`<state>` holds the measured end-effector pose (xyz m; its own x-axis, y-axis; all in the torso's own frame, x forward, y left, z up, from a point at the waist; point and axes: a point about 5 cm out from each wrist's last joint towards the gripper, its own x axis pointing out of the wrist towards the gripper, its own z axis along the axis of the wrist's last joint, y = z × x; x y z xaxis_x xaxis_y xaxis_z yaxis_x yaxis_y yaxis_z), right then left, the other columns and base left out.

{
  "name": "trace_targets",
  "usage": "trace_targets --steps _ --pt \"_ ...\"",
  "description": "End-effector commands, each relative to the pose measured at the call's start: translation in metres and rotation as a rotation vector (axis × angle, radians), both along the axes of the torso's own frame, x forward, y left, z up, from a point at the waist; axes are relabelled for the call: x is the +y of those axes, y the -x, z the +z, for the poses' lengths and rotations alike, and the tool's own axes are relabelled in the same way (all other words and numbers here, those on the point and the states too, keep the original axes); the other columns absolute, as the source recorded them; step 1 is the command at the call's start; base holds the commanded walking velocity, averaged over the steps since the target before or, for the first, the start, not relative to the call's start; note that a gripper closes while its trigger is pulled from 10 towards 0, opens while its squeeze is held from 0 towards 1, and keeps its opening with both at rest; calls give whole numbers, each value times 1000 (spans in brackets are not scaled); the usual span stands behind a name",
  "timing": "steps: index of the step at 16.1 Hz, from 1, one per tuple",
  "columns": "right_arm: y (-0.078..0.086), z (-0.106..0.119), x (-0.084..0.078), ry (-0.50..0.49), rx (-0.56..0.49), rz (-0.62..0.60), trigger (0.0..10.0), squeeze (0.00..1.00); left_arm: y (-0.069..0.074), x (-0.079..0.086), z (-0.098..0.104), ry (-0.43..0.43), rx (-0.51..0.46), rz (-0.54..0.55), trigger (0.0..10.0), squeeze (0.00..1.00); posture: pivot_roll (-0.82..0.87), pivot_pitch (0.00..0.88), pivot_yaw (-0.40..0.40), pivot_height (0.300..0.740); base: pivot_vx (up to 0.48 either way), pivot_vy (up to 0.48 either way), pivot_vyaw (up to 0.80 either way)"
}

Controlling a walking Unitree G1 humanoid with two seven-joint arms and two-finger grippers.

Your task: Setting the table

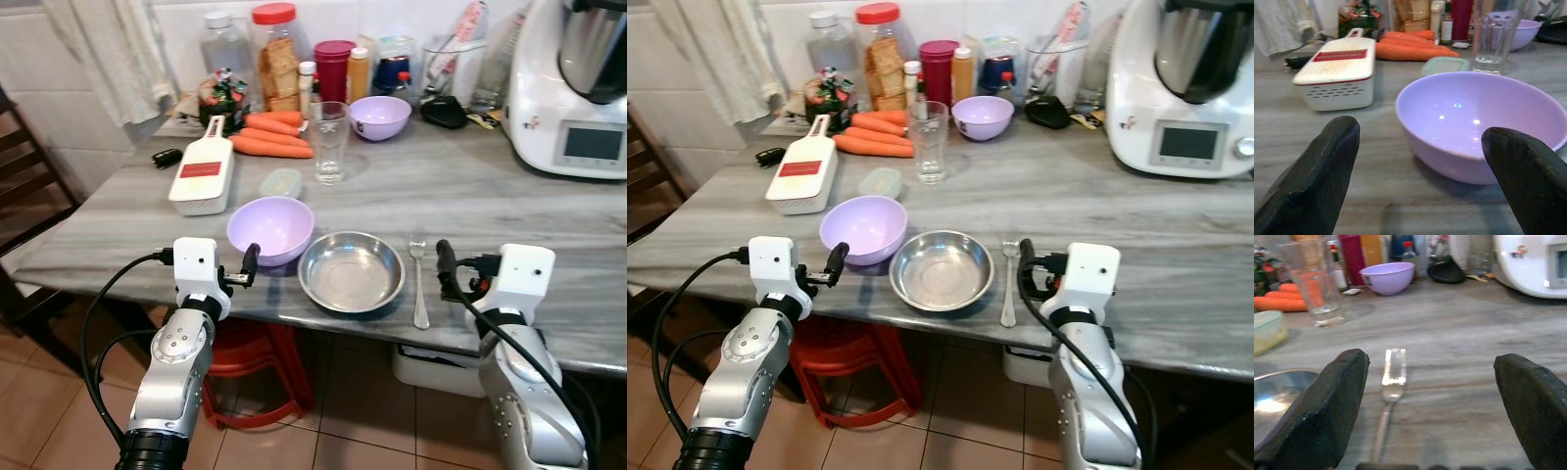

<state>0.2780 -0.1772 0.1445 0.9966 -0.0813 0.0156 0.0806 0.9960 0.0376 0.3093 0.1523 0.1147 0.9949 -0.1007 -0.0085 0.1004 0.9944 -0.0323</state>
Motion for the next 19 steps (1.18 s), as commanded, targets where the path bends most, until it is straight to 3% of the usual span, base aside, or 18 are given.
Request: trace_targets --steps 1,19 --pt "-1 9 5 6 -36 15 10000 0 -2 7 0 -18 14 24 10000 0 -124 27 93 740 -274 0 0" --pt "-3 5 0 7 -40 -26 10000 0 -6 7 0 -37 11 17 10000 0 -120 22 96 740 -303 0 0"
